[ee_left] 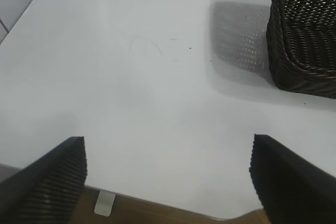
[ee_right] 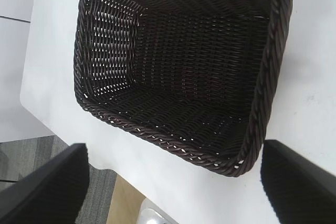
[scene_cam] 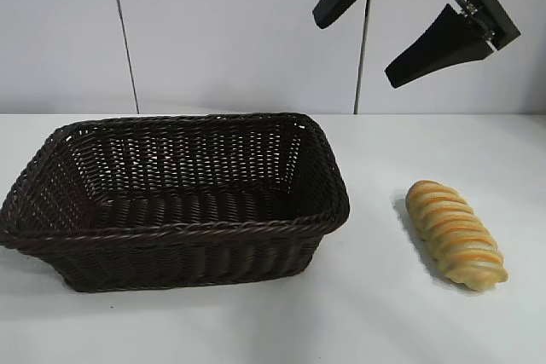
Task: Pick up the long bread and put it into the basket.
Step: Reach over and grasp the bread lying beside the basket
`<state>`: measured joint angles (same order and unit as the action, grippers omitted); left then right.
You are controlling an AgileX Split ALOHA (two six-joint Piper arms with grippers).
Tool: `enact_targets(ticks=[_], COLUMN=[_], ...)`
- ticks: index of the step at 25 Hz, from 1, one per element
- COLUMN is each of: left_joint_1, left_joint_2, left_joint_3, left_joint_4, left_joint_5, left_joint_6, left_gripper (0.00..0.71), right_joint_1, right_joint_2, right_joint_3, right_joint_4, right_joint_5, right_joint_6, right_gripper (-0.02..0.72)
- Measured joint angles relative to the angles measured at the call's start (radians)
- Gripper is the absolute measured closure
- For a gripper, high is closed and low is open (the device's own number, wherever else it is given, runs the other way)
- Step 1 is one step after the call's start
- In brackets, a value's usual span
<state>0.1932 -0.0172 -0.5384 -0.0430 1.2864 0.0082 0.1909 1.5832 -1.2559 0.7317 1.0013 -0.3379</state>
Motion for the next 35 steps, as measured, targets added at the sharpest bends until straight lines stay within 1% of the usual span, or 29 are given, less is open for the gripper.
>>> enact_targets(ticks=[13, 15, 17, 19, 23, 25, 29, 30, 34, 35], left_joint_1=[0.000, 0.000, 0.000, 0.000, 0.000, 0.000, 0.000, 0.000, 0.000, 0.000], left_joint_2=[0.000, 0.000, 0.000, 0.000, 0.000, 0.000, 0.000, 0.000, 0.000, 0.000], left_joint_3=[0.000, 0.000, 0.000, 0.000, 0.000, 0.000, 0.000, 0.000, 0.000, 0.000], left_joint_4=[0.000, 0.000, 0.000, 0.000, 0.000, 0.000, 0.000, 0.000, 0.000, 0.000], left_joint_5=[0.000, 0.000, 0.000, 0.000, 0.000, 0.000, 0.000, 0.000, 0.000, 0.000], left_joint_6=[-0.001, -0.001, -0.002, -0.002, -0.002, -0.002, -0.002, -0.002, -0.002, -0.002], left_gripper=[0.095, 0.095, 0.095, 0.095, 0.095, 0.095, 0.095, 0.095, 0.095, 0.095], right_joint_1=[0.000, 0.000, -0.002, -0.009, -0.030, -0.035, -0.035, -0.035, -0.035, -0.035], right_joint_2=[0.000, 0.000, 0.000, 0.000, 0.000, 0.000, -0.001, -0.001, 0.000, 0.001], right_joint_3=[0.000, -0.009, -0.048, -0.117, -0.302, -0.368, -0.399, -0.394, -0.349, -0.339], right_joint_4=[-0.002, -0.002, -0.019, -0.064, -0.244, -0.319, -0.397, -0.427, -0.600, -0.628], right_joint_5=[-0.012, 0.009, 0.051, 0.102, 0.192, 0.219, 0.237, 0.237, 0.237, 0.238], right_joint_6=[0.000, 0.000, 0.010, 0.053, 0.170, 0.204, 0.249, 0.260, 0.308, 0.314], right_gripper=[0.093, 0.093, 0.093, 0.093, 0.093, 0.093, 0.093, 0.093, 0.093, 0.093])
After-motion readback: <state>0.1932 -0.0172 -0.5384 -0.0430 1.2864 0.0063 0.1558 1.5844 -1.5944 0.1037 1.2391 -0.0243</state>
